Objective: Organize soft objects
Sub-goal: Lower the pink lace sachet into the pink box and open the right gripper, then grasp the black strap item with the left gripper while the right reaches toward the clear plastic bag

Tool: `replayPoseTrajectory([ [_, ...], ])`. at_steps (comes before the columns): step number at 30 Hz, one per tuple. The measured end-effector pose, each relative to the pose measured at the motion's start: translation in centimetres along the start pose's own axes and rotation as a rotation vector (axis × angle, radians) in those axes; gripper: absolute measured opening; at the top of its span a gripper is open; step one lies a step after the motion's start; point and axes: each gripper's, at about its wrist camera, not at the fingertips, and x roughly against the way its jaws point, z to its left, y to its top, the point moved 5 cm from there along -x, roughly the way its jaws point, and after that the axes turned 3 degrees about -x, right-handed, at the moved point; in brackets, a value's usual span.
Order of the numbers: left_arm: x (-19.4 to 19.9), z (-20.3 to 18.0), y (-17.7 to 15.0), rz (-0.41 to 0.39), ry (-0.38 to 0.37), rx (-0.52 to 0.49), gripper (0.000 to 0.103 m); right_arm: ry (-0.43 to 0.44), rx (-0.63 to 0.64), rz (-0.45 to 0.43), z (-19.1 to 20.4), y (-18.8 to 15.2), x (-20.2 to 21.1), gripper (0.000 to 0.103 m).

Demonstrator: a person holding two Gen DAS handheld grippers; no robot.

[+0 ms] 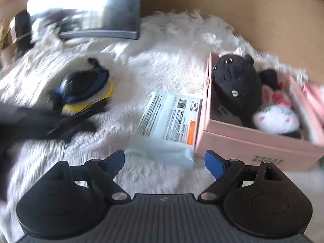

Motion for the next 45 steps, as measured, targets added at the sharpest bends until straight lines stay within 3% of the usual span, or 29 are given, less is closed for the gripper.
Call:
replayPoseTrajectory([
  [3, 2.5, 1.2, -1.7, 0.000, 0.039, 0.054, 0.034, -0.036, -0.080, 0.038, 0.2, 0.2, -2.0, 0.089],
  [5, 3.6, 2.0, -2.7, 0.000, 0.053, 0.098, 0.034, -0.061, -0.134, 0.054, 0.3, 0.2, -3.2, 0.097],
  [8, 4.3, 2.6, -3.6, 0.002, 0.063, 0.129, 0.034, -0.123, -0.127, 0.041, 1.4, 0.0, -3.9, 0.099],
  [11, 4.3, 2.9, -4.3, 0.005, 0.055, 0.148, 0.034, -0.132, -0.113, 0.013, 2.1, -0.2, -3.4, 0.082],
  [12, 4.4, 3.0, -4.4, 0.004, 0.052, 0.150, 0.034, -0.123, -0.091, 0.013, 2.1, -0.3, -3.2, 0.071],
  [13, 4.4, 3.0, -4.4, 0.003, 0.050, 0.150, 0.034, -0.101, -0.080, 0.010, 2.1, -0.5, -2.7, 0.052],
  [14, 4.5, 3.0, -4.5, 0.003, 0.049, 0.151, 0.035, -0.081, -0.069, 0.012, 2.1, -0.6, -2.2, 0.043],
  [15, 4.5, 3.0, -4.6, 0.004, 0.049, 0.154, 0.035, -0.064, -0.056, 0.019, 2.1, -0.7, -1.8, 0.022],
  [16, 4.5, 3.0, -4.7, 0.004, 0.048, 0.159, 0.035, -0.049, -0.051, 0.029, 2.0, -0.9, -1.4, 0.013],
  [18, 4.4, 2.9, -4.8, 0.004, 0.050, 0.163, 0.035, -0.016, -0.045, 0.045, 2.0, -1.6, -0.5, 0.007],
  [21, 4.4, 2.7, -4.9, 0.005, 0.054, 0.165, 0.035, 0.009, -0.031, 0.045, 2.0, -2.5, 0.9, 0.008],
  [23, 4.4, 2.7, -4.9, 0.005, 0.057, 0.165, 0.035, 0.026, -0.029, 0.038, 2.3, -2.2, 1.2, 0.023],
  [25, 4.4, 2.8, -5.0, 0.006, 0.059, 0.166, 0.035, 0.011, -0.038, 0.024, 2.8, -0.9, 0.5, 0.092],
  [26, 4.4, 2.8, -5.0, 0.006, 0.060, 0.165, 0.035, -0.008, -0.056, -0.004, 2.9, -0.1, 0.2, 0.096],
  [29, 4.5, 2.8, -4.9, 0.011, 0.062, 0.167, 0.035, -0.073, -0.120, -0.074, 3.6, 2.8, -1.4, 0.096],
  [35, 4.4, 2.8, -4.9, 0.008, 0.066, 0.163, 0.036, -0.193, -0.205, 0.056, 4.0, 5.2, -6.8, 0.097],
  [37, 4.4, 2.8, -4.9, 0.007, 0.065, 0.165, 0.036, -0.269, -0.249, 0.048, 3.8, 5.4, -7.6, 0.100],
  [41, 4.5, 2.8, -5.2, -0.006, 0.060, 0.160, 0.036, -0.332, -0.291, 0.025, 3.9, 5.7, -8.5, 0.103],
  [42, 4.5, 2.8, -5.2, -0.007, 0.059, 0.160, 0.036, -0.336, -0.286, 0.037, 4.0, 5.6, -8.7, 0.102],
  [43, 4.5, 2.8, -5.3, -0.008, 0.058, 0.161, 0.036, -0.322, -0.285, 0.059, 4.2, 5.3, -8.9, 0.090],
  [45, 4.6, 2.9, -5.3, -0.007, 0.051, 0.171, 0.037, -0.265, -0.259, 0.056, 4.6, 5.0, -8.2, 0.080],
])
